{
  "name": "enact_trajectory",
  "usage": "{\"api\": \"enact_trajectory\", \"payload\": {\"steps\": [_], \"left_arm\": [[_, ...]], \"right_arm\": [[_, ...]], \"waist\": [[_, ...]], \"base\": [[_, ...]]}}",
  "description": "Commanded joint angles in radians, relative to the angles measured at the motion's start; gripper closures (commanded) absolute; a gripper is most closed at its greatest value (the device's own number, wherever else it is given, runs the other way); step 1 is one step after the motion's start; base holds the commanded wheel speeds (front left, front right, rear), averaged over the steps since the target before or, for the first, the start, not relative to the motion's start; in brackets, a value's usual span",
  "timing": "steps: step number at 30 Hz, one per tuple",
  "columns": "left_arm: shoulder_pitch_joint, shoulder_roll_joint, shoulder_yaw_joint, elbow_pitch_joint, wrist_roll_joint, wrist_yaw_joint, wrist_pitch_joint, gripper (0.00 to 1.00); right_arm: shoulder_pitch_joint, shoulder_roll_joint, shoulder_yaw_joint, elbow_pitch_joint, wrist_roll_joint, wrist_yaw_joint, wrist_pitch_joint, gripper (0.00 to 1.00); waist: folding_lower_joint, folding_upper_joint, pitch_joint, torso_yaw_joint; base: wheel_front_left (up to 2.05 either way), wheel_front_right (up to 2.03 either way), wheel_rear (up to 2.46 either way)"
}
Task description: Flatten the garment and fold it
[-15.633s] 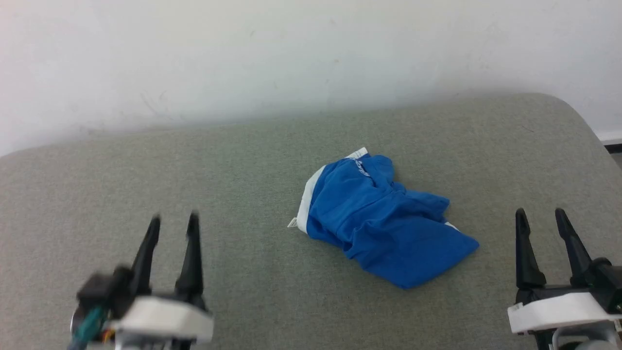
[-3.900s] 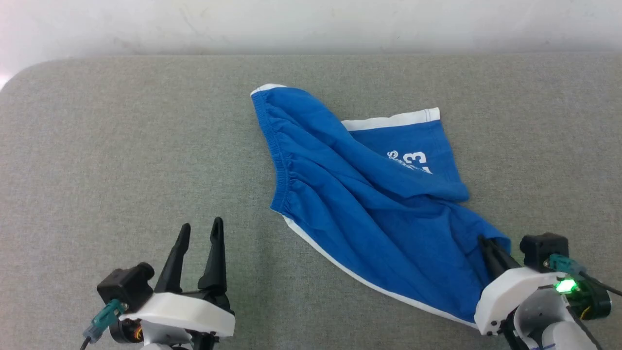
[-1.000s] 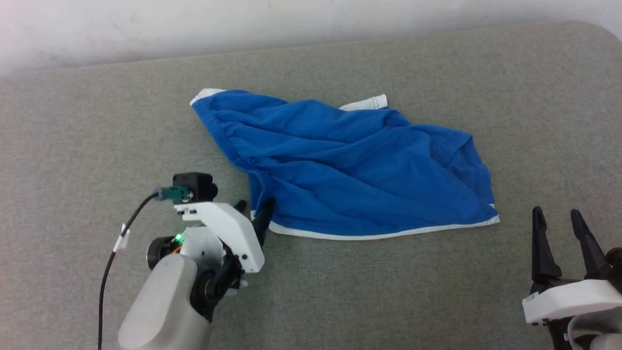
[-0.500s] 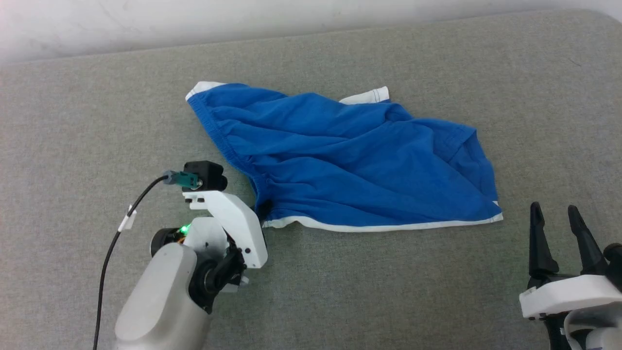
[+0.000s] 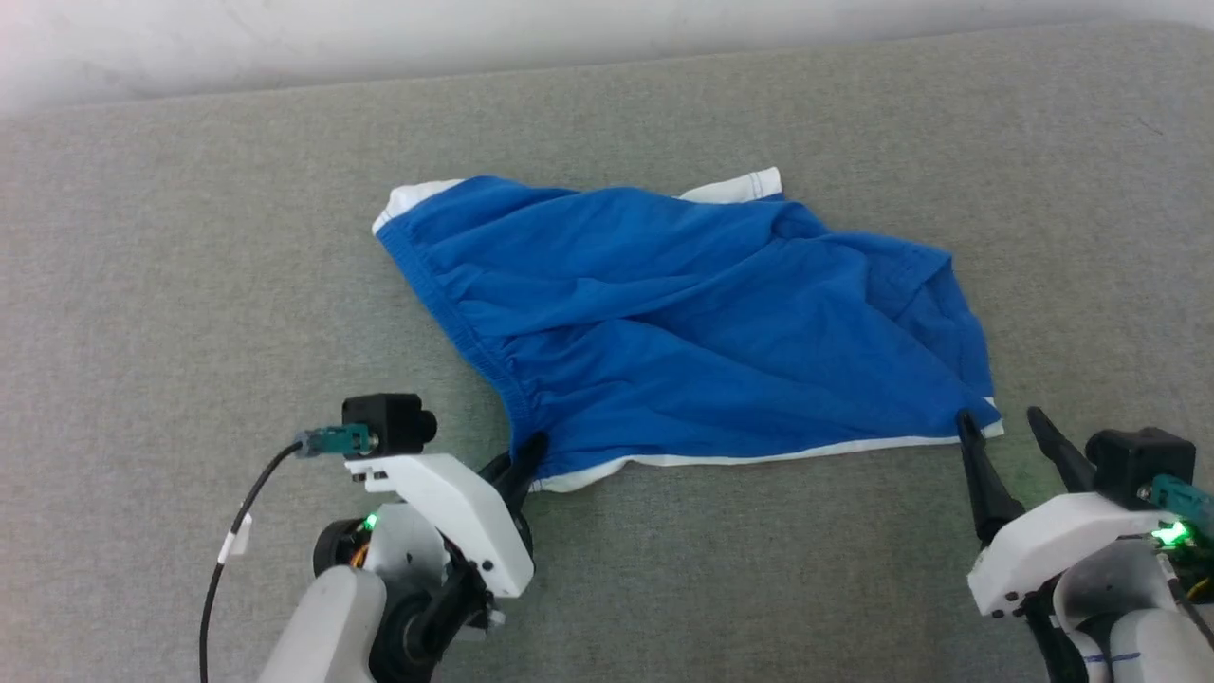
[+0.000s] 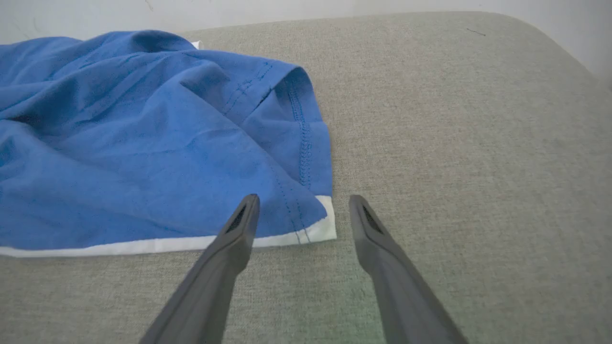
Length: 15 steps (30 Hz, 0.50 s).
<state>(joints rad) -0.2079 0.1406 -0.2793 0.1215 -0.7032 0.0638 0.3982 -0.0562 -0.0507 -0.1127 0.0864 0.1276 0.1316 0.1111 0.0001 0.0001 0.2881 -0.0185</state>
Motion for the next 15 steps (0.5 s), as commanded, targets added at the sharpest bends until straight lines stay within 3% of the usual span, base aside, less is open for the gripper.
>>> {"api": "enact_trajectory", "payload": {"steps": [1,15], "left_arm": [[0.024,0.0,0.0,-0.002,-0.005,0.011,-0.003,1.0],[0.033,-0.012,-0.015,-0.005,-0.008,0.011,-0.021,1.0]], "right_arm": [[-0.004,0.0,-0.011,-0.01,-0.008,-0.001,0.027,0.0],[-0.043,0.0,-0.007,0.058,-0.045,-0.001,0.14,0.0]], "waist": [[-0.0001,-0.0001,0.002,0.009],[-0.0001,-0.0001,-0.003,0.023]], "base": [[0.0,0.0,0.0],[0.0,0.0,0.0]]}}
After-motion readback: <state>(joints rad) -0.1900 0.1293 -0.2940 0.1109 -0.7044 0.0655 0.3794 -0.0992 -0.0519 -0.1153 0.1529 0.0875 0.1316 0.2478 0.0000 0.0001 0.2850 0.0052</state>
